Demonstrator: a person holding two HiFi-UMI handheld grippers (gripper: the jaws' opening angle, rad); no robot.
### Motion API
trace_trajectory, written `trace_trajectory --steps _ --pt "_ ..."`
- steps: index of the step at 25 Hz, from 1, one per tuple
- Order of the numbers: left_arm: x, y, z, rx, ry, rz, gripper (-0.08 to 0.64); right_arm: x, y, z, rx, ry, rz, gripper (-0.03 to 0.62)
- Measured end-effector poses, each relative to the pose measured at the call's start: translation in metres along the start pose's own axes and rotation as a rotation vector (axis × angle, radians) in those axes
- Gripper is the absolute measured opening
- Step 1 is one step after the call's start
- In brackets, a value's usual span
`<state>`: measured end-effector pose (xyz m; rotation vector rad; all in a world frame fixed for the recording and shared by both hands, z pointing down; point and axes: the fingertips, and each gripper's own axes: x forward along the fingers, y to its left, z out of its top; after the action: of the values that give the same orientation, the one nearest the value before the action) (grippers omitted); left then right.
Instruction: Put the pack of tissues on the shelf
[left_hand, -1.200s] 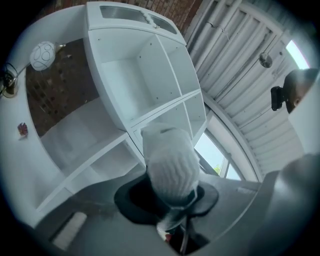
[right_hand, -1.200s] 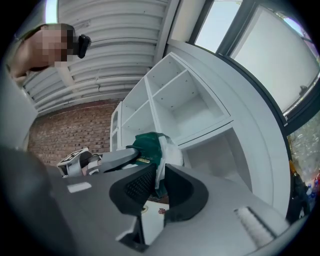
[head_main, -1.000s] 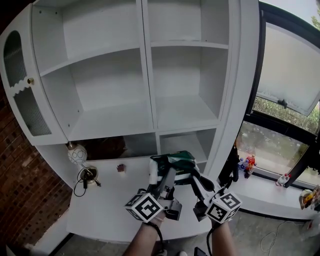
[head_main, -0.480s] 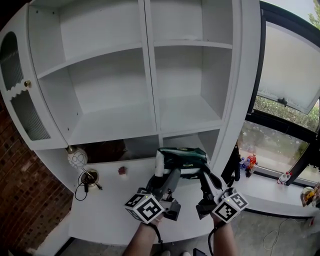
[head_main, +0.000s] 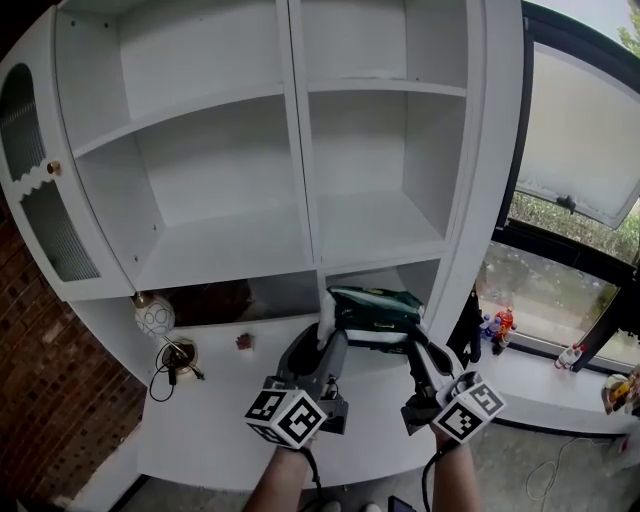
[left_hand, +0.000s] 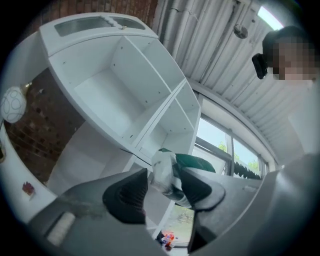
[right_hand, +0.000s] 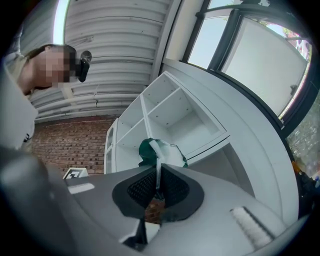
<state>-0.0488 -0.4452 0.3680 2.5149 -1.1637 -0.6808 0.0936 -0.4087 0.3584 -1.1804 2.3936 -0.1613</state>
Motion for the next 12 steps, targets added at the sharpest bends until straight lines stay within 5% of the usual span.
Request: trace_trajectory --steps 12 --pt "0.007 -0.014 -0.002 0.233 0.047 0.007 0.106 -0.008 -0.005 0.009 -0.038 0.017 -0.014 0.005"
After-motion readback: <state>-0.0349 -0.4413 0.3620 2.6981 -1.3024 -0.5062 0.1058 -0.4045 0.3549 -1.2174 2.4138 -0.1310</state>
